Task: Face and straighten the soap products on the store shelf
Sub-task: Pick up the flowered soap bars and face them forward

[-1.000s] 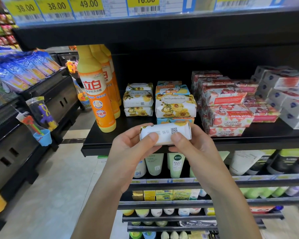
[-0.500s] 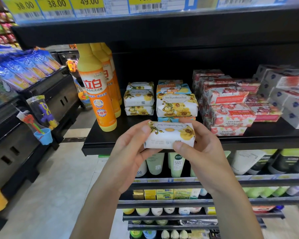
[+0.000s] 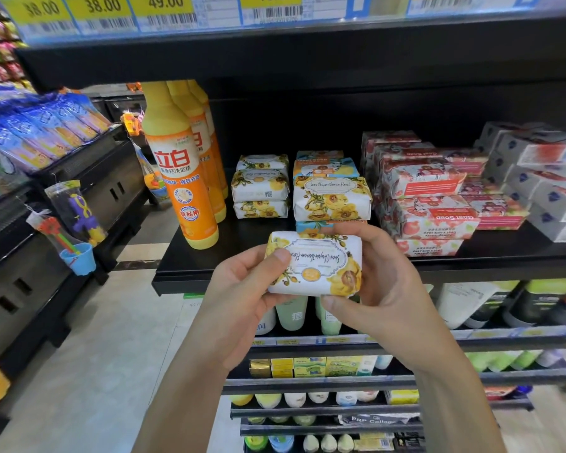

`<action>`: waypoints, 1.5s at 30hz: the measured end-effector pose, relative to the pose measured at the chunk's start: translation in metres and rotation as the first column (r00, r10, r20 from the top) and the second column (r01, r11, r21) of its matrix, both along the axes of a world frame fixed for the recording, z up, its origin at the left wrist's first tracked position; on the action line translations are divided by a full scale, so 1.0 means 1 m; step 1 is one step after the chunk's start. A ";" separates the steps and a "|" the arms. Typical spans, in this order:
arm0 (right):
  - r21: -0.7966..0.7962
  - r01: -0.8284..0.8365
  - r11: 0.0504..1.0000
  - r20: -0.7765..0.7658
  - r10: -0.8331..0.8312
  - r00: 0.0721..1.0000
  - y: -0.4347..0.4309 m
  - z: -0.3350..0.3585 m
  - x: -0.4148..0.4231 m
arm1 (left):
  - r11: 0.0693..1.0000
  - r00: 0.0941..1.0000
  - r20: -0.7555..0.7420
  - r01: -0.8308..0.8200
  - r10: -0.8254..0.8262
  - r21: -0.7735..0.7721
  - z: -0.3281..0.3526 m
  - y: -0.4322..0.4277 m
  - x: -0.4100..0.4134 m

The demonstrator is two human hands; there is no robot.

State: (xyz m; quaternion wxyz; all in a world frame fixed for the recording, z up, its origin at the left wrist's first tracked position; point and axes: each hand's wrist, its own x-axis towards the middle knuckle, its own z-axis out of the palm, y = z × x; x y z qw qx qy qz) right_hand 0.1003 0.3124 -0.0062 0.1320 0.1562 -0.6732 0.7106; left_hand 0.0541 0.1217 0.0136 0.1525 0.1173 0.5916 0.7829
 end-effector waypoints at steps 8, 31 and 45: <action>0.391 0.191 0.901 -0.096 -0.167 0.981 -0.002 0.016 0.009 | 0.999 0.998 -0.045 -0.047 0.048 0.025 -0.002 -0.003 0.001; 0.649 0.410 0.641 -0.287 -0.294 0.912 0.027 0.113 -0.045 | 0.560 0.726 -0.658 -0.468 -0.197 -0.684 -0.017 -0.036 -0.046; 0.752 0.141 0.644 0.068 -0.289 0.955 0.057 0.134 -0.130 | 0.457 0.728 -0.629 -0.476 -0.275 -0.751 -0.039 -0.040 -0.060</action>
